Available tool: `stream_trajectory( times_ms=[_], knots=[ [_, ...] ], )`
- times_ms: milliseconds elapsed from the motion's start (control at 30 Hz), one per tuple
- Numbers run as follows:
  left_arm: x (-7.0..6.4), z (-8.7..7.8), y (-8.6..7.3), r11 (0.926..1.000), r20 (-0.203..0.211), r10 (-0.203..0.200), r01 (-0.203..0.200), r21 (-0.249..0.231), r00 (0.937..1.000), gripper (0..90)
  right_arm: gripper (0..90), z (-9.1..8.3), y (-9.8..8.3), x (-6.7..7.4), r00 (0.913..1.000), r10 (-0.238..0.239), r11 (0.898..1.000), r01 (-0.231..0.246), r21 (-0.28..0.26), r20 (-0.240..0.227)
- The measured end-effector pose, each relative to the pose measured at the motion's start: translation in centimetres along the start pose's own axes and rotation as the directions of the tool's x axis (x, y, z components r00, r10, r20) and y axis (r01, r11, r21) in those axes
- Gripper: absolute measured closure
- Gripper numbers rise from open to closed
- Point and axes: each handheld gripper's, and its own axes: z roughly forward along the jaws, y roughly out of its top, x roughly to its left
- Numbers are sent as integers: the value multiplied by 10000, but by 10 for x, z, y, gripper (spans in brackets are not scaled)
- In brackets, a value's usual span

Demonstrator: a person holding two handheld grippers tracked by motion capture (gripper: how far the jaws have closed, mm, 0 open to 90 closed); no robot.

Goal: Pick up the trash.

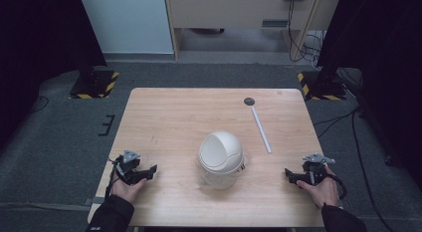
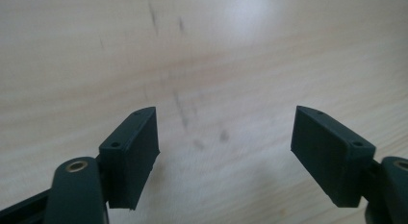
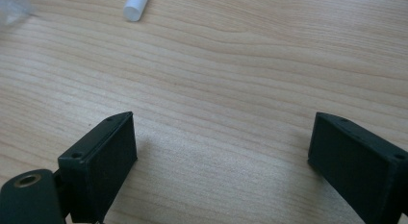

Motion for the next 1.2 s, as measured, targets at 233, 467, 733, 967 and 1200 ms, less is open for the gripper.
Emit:
stream_trajectory(
  times_ms=[233,467,733,967,1200],
  knots=[
    [-23,-27,33,9625,1232,-162,488,-2670,9922,239,72,-1,-4,1,9999,-84,9998,82,-202,-111],
    [-54,-30,62,9396,2058,121,593,-3371,9785,202,63,0,-4,2,9999,-105,9998,103,-181,-109],
    [-107,-16,101,9304,2815,1145,-36,-3664,9527,169,59,0,-3,2,9999,-50,10000,49,-59,-92],
    [-133,1,107,9458,2898,1970,-1037,-3077,9366,150,60,0,-3,2,9999,-51,10000,50,-81,-87],
    [-142,17,95,9623,2966,2094,-1425,-2319,9318,146,64,-1,-3,2,9997,-158,9999,158,2,-177]
  ],
)
